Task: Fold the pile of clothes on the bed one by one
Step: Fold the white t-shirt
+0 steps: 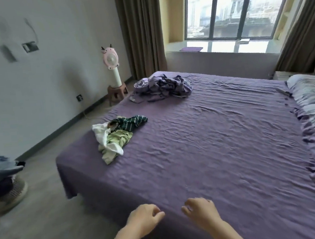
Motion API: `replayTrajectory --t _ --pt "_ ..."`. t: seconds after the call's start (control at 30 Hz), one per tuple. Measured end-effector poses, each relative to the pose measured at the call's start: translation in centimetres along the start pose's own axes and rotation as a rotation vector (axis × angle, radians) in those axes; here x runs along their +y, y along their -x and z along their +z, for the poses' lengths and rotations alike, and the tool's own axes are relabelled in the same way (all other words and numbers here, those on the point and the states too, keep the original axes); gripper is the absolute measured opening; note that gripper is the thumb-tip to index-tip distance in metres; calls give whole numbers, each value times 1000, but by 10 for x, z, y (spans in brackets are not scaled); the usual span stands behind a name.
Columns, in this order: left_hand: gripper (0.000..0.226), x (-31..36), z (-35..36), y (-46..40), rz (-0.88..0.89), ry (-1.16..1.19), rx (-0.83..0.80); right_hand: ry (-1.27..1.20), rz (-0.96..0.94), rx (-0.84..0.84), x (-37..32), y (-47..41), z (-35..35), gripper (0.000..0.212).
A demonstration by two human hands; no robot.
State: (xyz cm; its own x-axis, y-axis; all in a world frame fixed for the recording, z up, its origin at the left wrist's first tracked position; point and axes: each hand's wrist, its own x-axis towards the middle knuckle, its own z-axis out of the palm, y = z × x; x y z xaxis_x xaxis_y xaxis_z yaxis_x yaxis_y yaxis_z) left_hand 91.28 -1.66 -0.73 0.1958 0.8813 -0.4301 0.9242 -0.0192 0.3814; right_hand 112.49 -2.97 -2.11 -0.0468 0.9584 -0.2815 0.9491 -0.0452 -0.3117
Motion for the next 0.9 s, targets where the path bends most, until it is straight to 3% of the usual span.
replayTrajectory --t 0.2,0.4,0.9 --pt "40 -96 -53 24 -115 68 86 -35 -49 10 -105 -29 7 37" --pt "38 -152 -91 4 -194 133 151 -7 -143 -35 -166 -85 1 36" --pt "36 -227 -225 -182 -241 191 165 -56 -231 -139 -245 -336 -35 38"
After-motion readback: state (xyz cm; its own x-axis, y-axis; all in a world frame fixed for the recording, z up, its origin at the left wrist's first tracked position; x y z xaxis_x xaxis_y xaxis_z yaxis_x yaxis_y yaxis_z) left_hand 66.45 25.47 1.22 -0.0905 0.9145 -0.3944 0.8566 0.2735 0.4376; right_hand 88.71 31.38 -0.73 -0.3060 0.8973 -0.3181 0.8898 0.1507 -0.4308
